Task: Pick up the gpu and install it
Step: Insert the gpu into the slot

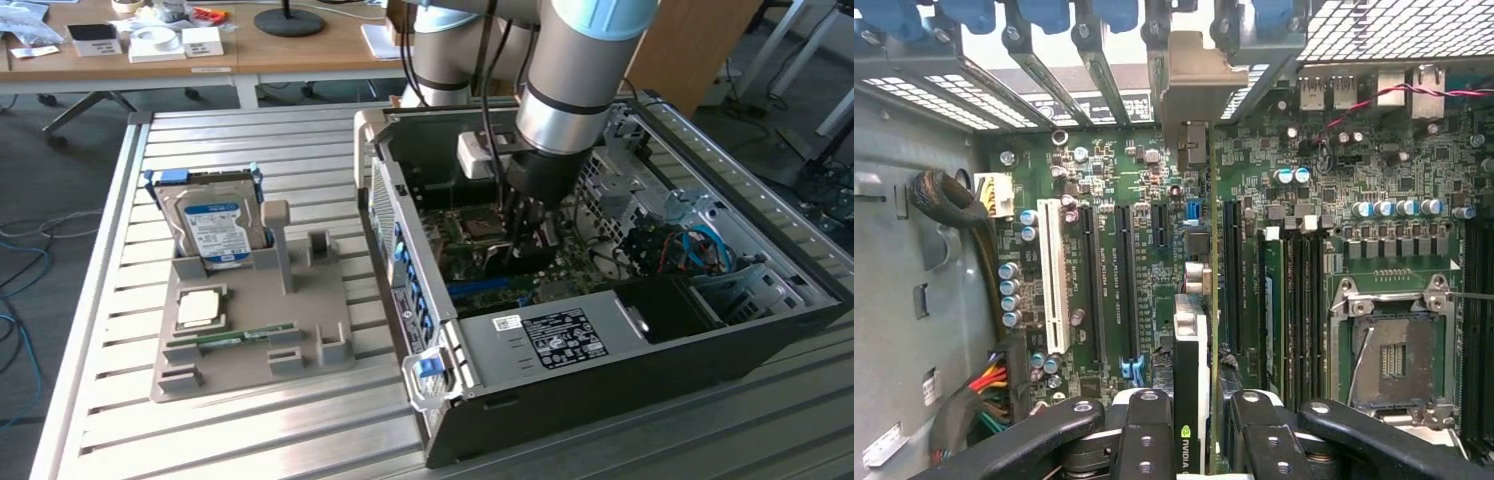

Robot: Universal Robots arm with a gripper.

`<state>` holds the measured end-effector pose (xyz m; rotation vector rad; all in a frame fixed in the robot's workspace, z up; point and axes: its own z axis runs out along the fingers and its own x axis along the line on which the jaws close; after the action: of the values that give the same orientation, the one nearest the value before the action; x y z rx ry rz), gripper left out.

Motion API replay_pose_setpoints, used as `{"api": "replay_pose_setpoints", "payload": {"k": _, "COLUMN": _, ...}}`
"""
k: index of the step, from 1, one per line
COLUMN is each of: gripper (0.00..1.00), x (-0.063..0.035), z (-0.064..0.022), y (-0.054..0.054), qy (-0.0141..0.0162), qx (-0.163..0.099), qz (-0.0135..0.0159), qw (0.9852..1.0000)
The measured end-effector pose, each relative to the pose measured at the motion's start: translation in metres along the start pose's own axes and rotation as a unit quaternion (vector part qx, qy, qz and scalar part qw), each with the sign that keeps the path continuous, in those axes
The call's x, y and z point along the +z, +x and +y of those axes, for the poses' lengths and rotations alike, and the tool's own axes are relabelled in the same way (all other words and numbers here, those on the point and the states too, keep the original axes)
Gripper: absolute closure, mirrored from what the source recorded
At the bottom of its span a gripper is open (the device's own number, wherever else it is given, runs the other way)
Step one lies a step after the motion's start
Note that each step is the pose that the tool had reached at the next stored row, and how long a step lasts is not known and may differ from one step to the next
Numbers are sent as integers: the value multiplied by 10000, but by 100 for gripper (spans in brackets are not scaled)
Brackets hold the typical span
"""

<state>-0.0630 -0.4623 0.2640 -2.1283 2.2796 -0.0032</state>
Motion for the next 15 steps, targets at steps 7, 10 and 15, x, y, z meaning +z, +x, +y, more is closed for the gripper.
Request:
{"api": "replay_pose_setpoints", "payload": {"k": 7, "gripper": 73, "x": 6, "z": 27, "y": 1, "qy": 0, "qx": 0, "qz": -1, "qw": 10000}}
{"api": "replay_pose_setpoints", "payload": {"k": 10, "gripper": 73, "x": 7, "z": 43, "y": 3, "qy": 0, "qx": 0, "qz": 0, "qw": 10000}}
{"api": "replay_pose_setpoints", "payload": {"k": 15, "gripper": 73, "x": 8, "z": 75, "y": 5, "qy": 0, "qx": -1, "qz": 0, "qw": 10000}}
